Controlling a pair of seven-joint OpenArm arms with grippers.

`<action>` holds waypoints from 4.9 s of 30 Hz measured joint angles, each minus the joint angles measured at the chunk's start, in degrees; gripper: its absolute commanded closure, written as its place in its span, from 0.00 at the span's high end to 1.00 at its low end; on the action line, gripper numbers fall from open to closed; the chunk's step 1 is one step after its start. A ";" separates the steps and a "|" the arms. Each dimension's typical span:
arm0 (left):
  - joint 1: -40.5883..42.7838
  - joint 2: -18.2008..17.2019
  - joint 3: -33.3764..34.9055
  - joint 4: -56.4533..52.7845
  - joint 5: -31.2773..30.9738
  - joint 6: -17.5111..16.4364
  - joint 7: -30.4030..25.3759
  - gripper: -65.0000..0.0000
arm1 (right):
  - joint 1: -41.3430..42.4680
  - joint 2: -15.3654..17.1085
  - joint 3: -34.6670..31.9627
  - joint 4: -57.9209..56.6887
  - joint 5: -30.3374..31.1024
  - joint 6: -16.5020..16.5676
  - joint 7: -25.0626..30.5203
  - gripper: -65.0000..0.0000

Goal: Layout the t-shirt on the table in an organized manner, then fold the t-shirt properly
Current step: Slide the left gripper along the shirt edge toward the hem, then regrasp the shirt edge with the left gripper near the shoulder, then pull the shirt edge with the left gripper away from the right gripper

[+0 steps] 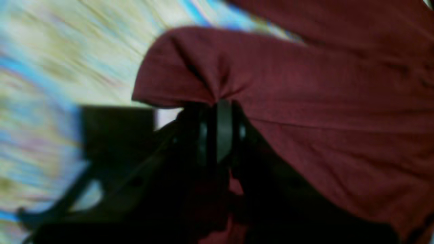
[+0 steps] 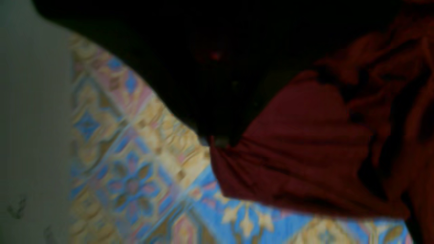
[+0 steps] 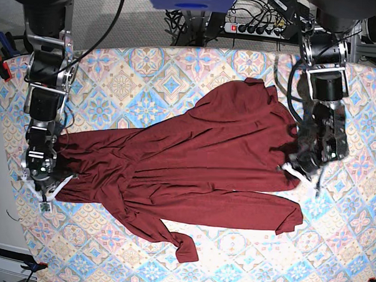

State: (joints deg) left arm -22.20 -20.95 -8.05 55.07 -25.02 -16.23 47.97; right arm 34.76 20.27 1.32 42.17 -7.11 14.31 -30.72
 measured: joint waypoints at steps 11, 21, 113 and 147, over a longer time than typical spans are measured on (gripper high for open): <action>-19.80 -0.02 -0.02 -22.84 9.14 -0.07 -10.64 0.00 | 0.00 -0.09 0.07 1.16 0.02 0.04 -0.13 0.01; -29.81 0.00 0.00 -33.11 13.90 -0.09 -17.38 0.00 | -0.11 -0.09 0.09 1.25 0.04 0.07 -0.07 0.01; 12.72 -1.16 13.92 20.37 6.71 7.32 4.42 0.14 | -18.71 -1.73 1.51 28.79 0.04 5.22 -7.67 0.34; 36.00 -17.42 4.22 56.41 6.45 -0.74 4.50 0.00 | -18.45 -1.70 1.40 23.56 -0.02 5.18 -7.74 0.33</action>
State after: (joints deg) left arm 13.80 -38.37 -3.84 111.48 -18.57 -16.97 52.47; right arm 16.32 18.57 2.72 65.73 -7.14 19.49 -38.46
